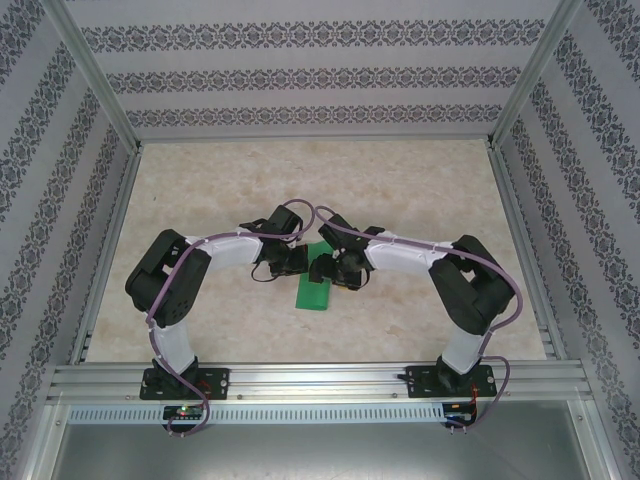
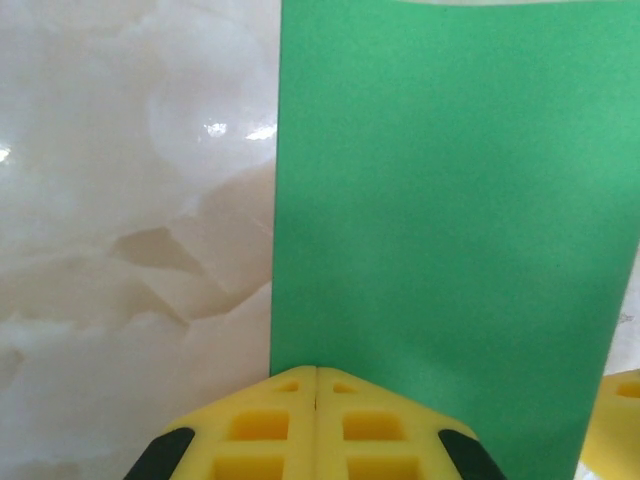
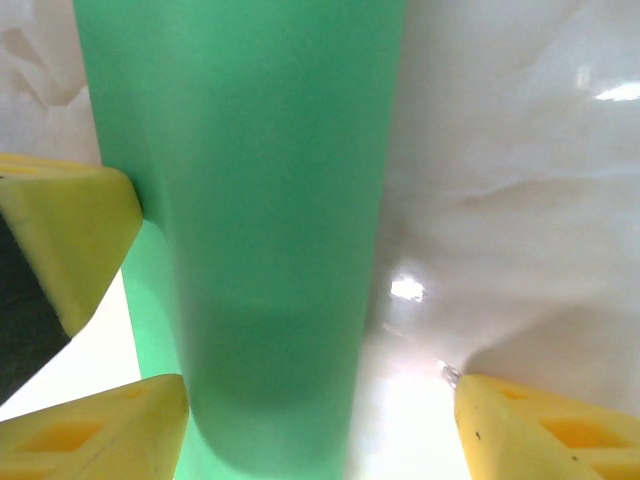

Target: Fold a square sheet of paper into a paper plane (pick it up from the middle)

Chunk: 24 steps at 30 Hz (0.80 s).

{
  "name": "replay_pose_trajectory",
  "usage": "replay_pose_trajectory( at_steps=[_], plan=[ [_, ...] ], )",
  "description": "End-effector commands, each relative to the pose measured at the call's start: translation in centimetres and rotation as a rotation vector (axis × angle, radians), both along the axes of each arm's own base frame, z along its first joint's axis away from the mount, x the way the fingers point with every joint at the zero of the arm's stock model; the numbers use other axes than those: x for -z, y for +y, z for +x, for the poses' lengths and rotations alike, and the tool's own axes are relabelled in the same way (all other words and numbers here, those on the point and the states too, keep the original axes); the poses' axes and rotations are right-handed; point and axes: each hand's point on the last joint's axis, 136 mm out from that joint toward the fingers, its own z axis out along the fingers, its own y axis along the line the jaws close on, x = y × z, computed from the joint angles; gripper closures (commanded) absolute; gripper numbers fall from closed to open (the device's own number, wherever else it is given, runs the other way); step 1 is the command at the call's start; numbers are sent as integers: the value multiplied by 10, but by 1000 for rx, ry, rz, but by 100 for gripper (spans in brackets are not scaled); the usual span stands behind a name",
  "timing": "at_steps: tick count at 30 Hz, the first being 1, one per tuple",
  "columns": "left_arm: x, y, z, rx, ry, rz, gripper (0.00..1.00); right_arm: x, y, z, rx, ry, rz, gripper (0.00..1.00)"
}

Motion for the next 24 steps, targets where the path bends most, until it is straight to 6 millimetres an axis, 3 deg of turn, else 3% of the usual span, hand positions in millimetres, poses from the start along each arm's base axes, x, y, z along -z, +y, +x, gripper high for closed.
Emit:
replay_pose_trajectory(
  at_steps=[1, 2, 6, 12, 16, 24],
  plan=[
    [14, 4, -5, 34, 11, 63, 100, -32, -10, 19, 62, -136, 22, 28],
    [14, 4, -5, 36, 10, 66, 100, -41, -11, 22, 75, -161, 49, 28],
    [14, 4, -5, 39, 12, 67, 100, -67, 2, 31, 78, -233, 220, 51],
    [15, 4, -5, 40, 12, 72, 100, -63, 35, 31, 39, -179, 404, 77],
    [15, 4, -5, 42, 13, 75, 100, -43, 40, 32, 47, -139, 413, 80],
    [17, 6, -6, 43, 15, 86, 100, -12, 25, 24, 57, -96, 364, 82]
  ],
)
